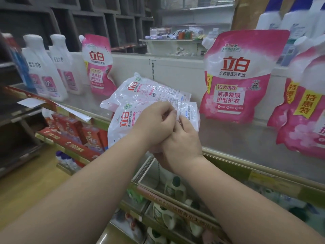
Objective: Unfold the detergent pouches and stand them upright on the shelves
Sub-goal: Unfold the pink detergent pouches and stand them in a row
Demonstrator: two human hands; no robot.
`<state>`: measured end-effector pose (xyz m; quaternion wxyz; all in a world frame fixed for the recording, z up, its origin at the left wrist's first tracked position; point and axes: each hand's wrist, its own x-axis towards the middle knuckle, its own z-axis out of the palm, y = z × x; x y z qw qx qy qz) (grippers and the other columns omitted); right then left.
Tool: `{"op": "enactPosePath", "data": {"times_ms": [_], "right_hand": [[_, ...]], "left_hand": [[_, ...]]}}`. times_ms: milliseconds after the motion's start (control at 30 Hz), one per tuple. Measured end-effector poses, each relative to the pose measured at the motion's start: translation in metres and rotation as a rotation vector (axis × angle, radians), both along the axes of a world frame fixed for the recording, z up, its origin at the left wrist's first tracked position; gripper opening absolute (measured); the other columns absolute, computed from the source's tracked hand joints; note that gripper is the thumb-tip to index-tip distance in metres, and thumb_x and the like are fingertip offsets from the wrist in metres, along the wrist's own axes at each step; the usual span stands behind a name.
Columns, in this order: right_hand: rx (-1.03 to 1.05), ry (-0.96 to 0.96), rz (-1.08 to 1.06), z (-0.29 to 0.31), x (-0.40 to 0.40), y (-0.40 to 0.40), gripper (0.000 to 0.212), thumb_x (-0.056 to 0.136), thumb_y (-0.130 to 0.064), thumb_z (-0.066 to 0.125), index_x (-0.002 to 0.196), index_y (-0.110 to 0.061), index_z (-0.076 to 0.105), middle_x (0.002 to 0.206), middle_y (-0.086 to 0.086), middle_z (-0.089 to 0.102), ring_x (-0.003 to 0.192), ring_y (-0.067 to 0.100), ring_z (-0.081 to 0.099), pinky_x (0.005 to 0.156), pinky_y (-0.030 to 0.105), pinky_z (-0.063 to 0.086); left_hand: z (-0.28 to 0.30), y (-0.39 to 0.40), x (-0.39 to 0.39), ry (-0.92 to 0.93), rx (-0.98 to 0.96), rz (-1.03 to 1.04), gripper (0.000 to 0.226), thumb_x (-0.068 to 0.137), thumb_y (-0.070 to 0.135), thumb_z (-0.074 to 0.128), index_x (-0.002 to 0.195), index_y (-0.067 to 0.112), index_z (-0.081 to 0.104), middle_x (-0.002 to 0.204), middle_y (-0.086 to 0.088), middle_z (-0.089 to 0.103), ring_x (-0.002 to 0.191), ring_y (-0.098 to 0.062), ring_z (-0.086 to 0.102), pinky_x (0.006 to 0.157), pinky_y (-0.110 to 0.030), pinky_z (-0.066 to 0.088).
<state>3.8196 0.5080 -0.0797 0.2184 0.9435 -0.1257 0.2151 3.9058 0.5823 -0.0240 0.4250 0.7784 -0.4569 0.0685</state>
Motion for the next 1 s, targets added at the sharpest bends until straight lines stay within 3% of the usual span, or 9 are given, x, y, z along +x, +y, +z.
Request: {"op": "enactPosePath", "data": {"times_ms": [233, 433, 567, 633, 700, 767, 833, 900, 1000], "right_hand": [[0.004, -0.001, 0.026, 0.001, -0.001, 0.001, 0.063, 0.094, -0.052, 0.050, 0.149, -0.022, 0.059, 0.152, 0.013, 0.056, 0.145, 0.041, 0.043, 0.125, 0.053, 0.021], [0.025, 0.043, -0.057, 0.010, -0.006, 0.011, 0.070, 0.094, -0.060, 0.047, 0.149, -0.018, 0.059, 0.145, 0.011, 0.063, 0.138, 0.035, 0.051, 0.125, 0.054, 0.025], [0.026, 0.070, -0.083, 0.014, -0.008, 0.020, 0.066, 0.087, -0.056, 0.050, 0.138, -0.018, 0.069, 0.127, 0.010, 0.073, 0.122, 0.034, 0.061, 0.120, 0.054, 0.036], [0.023, 0.082, -0.102, 0.014, -0.010, 0.025, 0.071, 0.088, -0.056, 0.041, 0.142, -0.018, 0.065, 0.131, 0.011, 0.072, 0.125, 0.035, 0.060, 0.121, 0.054, 0.034], [0.022, 0.083, -0.149, 0.018, -0.011, 0.029, 0.074, 0.092, -0.054, 0.038, 0.155, -0.018, 0.051, 0.148, 0.010, 0.061, 0.141, 0.032, 0.051, 0.128, 0.052, 0.023], [0.050, 0.123, -0.215, 0.020, -0.009, 0.037, 0.077, 0.098, -0.048, 0.041, 0.167, -0.017, 0.026, 0.166, 0.008, 0.040, 0.158, 0.029, 0.025, 0.132, 0.050, 0.007], [0.081, 0.155, -0.298, 0.017, -0.003, 0.050, 0.082, 0.101, -0.042, 0.042, 0.169, -0.015, 0.006, 0.175, 0.008, 0.019, 0.164, 0.029, -0.003, 0.132, 0.050, -0.005], [0.085, 0.150, -0.368, 0.007, 0.003, 0.063, 0.086, 0.101, -0.039, 0.044, 0.169, -0.013, -0.002, 0.177, 0.008, 0.009, 0.163, 0.030, -0.013, 0.130, 0.049, -0.012], [0.076, 0.128, -0.492, -0.011, 0.011, 0.079, 0.092, 0.099, -0.039, 0.044, 0.168, -0.012, -0.010, 0.177, 0.009, -0.003, 0.161, 0.032, -0.022, 0.128, 0.050, -0.017]], "left_hand": [[-0.004, 0.004, -0.004, -0.028, -0.014, -0.029, 0.022, 0.101, 0.025, 0.055, 0.083, 0.014, 0.062, 0.080, 0.003, 0.062, 0.083, -0.012, 0.057, 0.075, -0.031, 0.047], [-0.014, 0.021, 0.003, -0.022, 0.016, -0.134, 0.017, 0.101, 0.026, 0.051, 0.103, 0.027, 0.068, 0.097, 0.013, 0.067, 0.095, -0.006, 0.059, 0.085, -0.030, 0.048], [-0.027, 0.030, 0.009, -0.114, 0.032, -0.205, 0.028, 0.102, 0.026, 0.044, 0.118, 0.026, 0.067, 0.112, 0.010, 0.068, 0.105, -0.010, 0.056, 0.093, -0.035, 0.048], [-0.032, 0.033, 0.011, -0.141, 0.046, -0.256, 0.028, 0.103, 0.025, 0.041, 0.116, 0.023, 0.066, 0.109, 0.010, 0.067, 0.100, -0.009, 0.054, 0.090, -0.036, 0.048], [-0.032, 0.036, 0.011, -0.181, 0.048, -0.267, 0.027, 0.103, 0.026, 0.039, 0.113, 0.022, 0.064, 0.105, 0.012, 0.064, 0.095, -0.007, 0.053, 0.090, -0.037, 0.049], [-0.036, 0.043, 0.015, -0.193, 0.029, -0.283, 0.029, 0.102, 0.028, 0.037, 0.111, 0.024, 0.064, 0.107, 0.010, 0.066, 0.099, -0.011, 0.057, 0.091, -0.040, 0.050], [-0.045, 0.055, 0.019, -0.197, 0.001, -0.251, 0.035, 0.103, 0.030, 0.036, 0.123, 0.024, 0.064, 0.120, 0.007, 0.068, 0.113, -0.015, 0.058, 0.105, -0.042, 0.044], [-0.056, 0.066, 0.021, -0.223, 0.014, -0.182, 0.043, 0.103, 0.034, 0.035, 0.138, 0.031, 0.059, 0.140, 0.011, 0.062, 0.134, -0.010, 0.051, 0.124, -0.046, 0.023], [-0.068, 0.074, 0.025, -0.256, 0.034, -0.128, 0.049, 0.102, 0.041, 0.037, 0.149, 0.041, 0.050, 0.157, 0.014, 0.048, 0.150, -0.002, 0.034, 0.130, -0.044, -0.003]]}}
